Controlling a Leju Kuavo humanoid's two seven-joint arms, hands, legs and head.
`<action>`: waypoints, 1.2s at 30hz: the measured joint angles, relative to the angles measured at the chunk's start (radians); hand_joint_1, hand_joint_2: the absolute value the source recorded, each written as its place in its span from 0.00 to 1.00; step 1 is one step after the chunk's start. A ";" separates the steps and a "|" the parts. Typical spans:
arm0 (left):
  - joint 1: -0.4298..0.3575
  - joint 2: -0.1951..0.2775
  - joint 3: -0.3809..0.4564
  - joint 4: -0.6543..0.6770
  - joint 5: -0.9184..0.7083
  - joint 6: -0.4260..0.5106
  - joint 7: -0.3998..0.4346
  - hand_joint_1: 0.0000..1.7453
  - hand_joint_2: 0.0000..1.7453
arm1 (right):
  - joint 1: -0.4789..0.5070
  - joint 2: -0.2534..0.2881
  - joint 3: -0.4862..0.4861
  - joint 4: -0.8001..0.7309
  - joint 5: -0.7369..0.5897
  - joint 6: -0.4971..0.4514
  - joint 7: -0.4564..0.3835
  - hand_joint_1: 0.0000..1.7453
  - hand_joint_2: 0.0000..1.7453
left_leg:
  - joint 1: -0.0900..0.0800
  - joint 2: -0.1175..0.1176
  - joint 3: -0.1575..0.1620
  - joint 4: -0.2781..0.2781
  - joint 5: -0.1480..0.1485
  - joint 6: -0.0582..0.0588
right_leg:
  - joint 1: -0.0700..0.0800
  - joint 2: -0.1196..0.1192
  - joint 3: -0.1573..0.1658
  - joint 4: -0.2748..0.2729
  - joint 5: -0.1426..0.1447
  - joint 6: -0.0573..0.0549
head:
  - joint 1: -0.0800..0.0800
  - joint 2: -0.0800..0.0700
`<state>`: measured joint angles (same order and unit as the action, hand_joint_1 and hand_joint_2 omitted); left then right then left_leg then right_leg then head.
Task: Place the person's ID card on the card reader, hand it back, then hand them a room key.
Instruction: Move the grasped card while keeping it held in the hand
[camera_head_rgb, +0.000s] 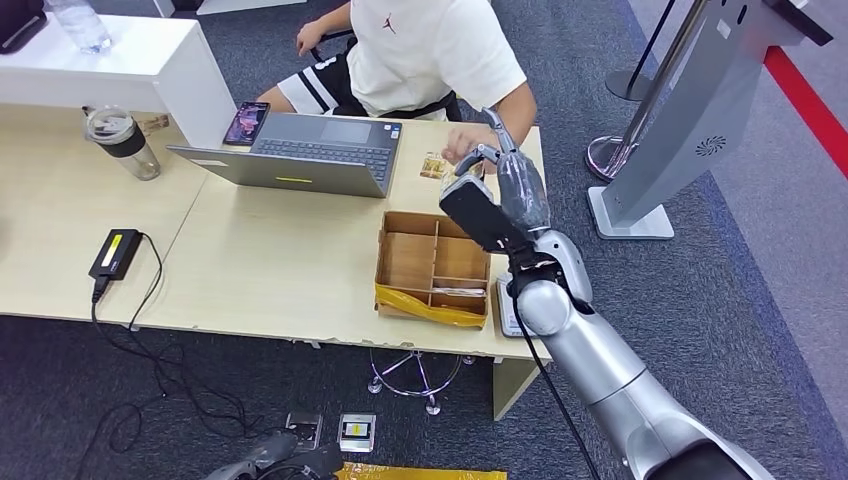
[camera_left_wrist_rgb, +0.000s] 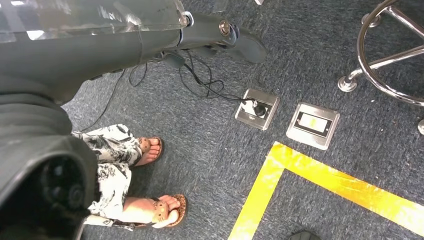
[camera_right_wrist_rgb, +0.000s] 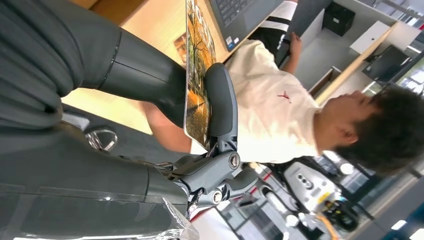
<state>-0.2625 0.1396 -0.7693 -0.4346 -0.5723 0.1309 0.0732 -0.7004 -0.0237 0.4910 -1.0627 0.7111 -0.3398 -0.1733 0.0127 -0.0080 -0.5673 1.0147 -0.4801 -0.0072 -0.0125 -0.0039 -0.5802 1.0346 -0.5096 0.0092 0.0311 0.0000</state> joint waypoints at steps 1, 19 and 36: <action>0.000 0.000 0.003 0.001 0.001 0.001 0.000 0.00 0.00 | 0.006 -0.001 -0.006 0.004 -0.017 -0.004 -0.002 1.00 1.00 | 0.000 0.000 0.000 0.000 0.000 0.000 | 0.000 0.000 0.000 0.000 0.000 0.000 | 0.000 0.000; 0.026 0.003 0.027 0.021 0.075 0.071 0.001 0.00 0.00 | 0.088 -0.031 -0.147 0.267 -0.465 -0.091 -0.116 1.00 1.00 | 0.000 0.000 -0.001 0.000 -0.001 0.000 | 0.000 0.000 -0.001 0.000 0.000 0.000 | 0.000 0.000; 0.084 0.016 0.041 0.029 0.149 0.132 0.001 0.00 0.00 | 0.171 -0.007 -0.213 0.499 -0.571 -0.088 -0.186 1.00 1.00 | 0.000 0.000 -0.002 0.000 -0.001 0.000 | 0.000 0.000 -0.001 0.000 0.000 0.000 | 0.000 0.000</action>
<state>-0.1781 0.1552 -0.7280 -0.4059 -0.4233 0.2627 0.0744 -0.5294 -0.0303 0.2776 -0.5636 0.1401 -0.4274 -0.3594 0.0128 -0.0077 -0.5688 1.0146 -0.4811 -0.0075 -0.0125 -0.0036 -0.5815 1.0344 -0.5100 0.0088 0.0310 0.0000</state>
